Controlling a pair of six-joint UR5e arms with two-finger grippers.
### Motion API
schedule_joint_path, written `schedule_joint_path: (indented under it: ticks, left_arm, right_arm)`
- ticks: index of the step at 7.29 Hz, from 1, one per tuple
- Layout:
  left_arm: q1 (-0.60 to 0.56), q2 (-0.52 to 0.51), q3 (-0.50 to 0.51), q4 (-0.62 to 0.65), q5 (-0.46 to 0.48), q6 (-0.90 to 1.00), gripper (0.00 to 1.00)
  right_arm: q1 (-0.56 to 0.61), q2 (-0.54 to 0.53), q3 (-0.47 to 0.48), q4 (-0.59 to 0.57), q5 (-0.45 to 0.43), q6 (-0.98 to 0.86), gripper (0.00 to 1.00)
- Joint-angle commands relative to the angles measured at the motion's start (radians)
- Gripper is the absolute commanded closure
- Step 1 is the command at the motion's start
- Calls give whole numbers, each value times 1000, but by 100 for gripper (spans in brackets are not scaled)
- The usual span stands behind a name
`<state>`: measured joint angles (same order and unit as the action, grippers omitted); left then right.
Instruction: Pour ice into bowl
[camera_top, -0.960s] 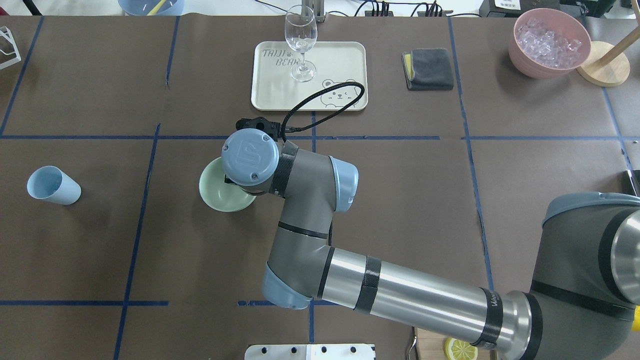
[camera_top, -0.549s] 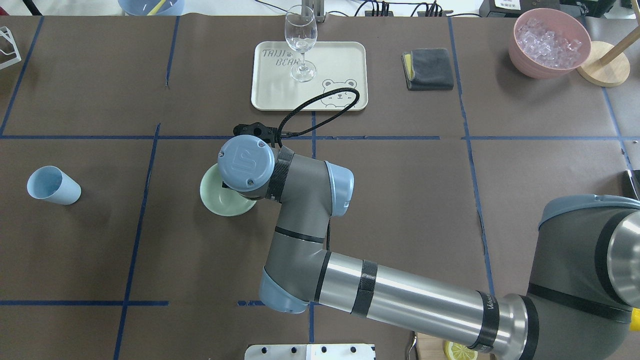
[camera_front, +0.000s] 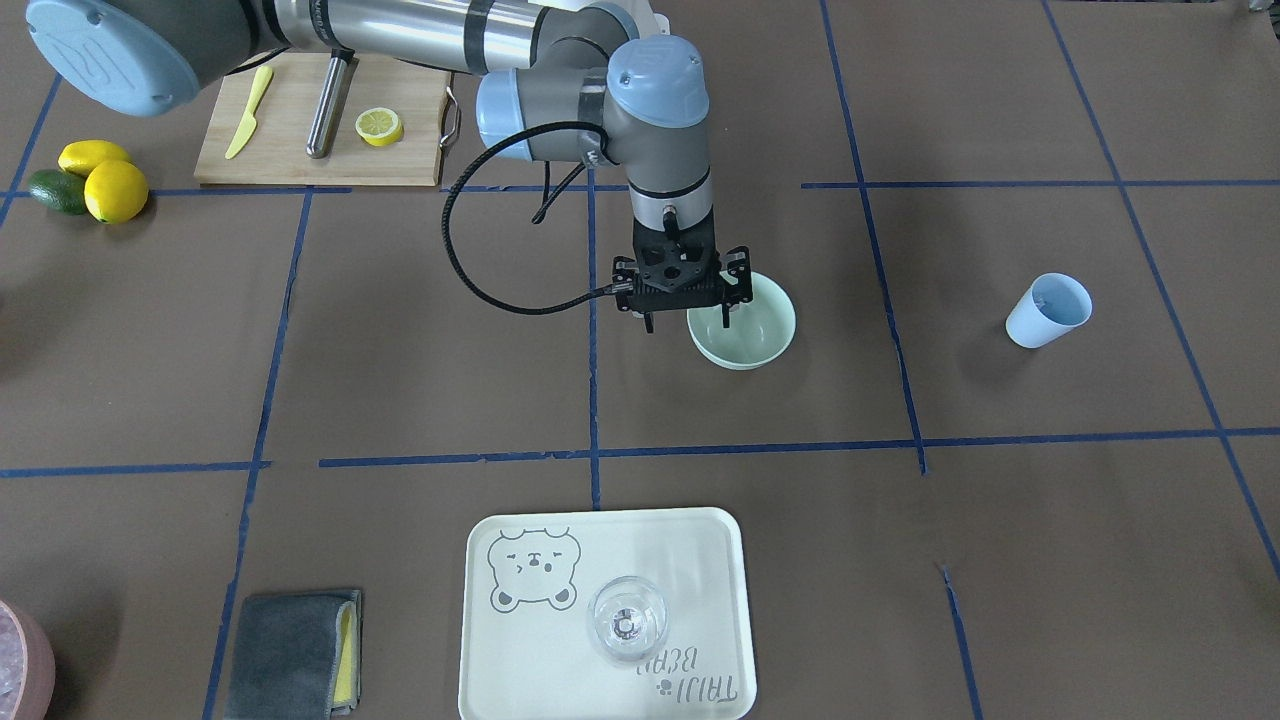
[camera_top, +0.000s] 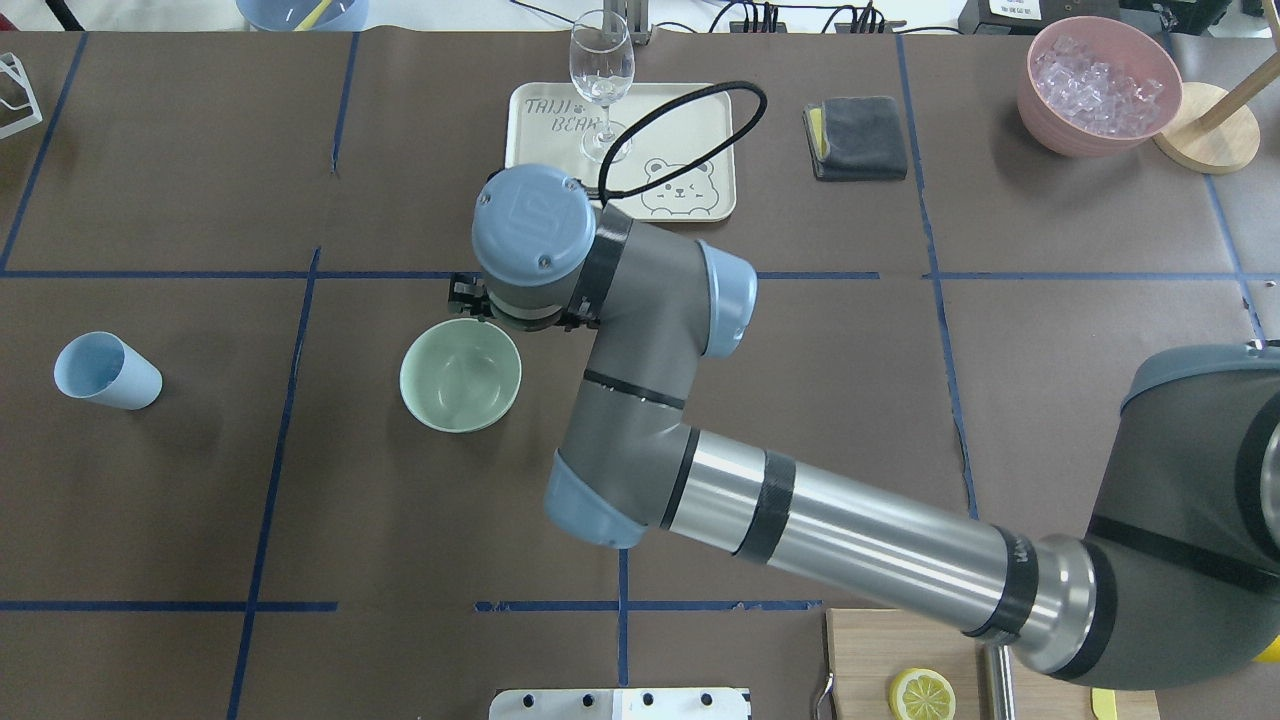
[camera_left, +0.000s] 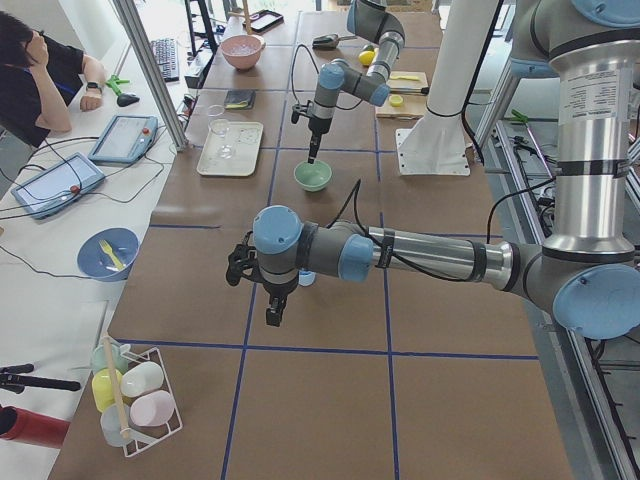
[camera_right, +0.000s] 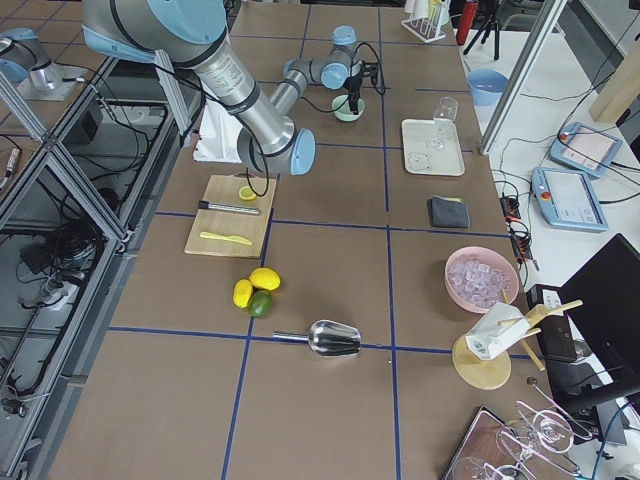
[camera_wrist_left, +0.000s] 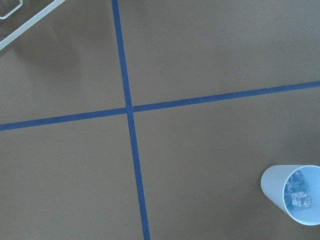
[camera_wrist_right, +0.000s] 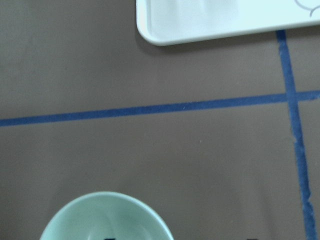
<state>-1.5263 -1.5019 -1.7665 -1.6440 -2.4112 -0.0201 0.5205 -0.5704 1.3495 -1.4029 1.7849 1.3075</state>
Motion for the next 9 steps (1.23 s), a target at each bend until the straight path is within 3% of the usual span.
schedule_joint_path:
  ticks: [1,3,5,7,9]
  left_arm:
    - [2,-3,-13,-84,7,-3,0]
    - [17,-27,-8,-181,9,-1,0]
    - [17,-43,22,-436,9,-9,0]
    - [15,-47,35,-684,7,-88,0]
    - [52,-38,36,-889,21,-385,0]
  right_arm:
    - [187,-192,208,-50,154,-242,0]
    - [385,-346,266,-48,329,-524,0]
    - [615,-493,260,-50,524,-896,0]
    - [784,-621,208,-50,559,-1200,0]
    - [870,-721,185,-47,565,-1345,0]
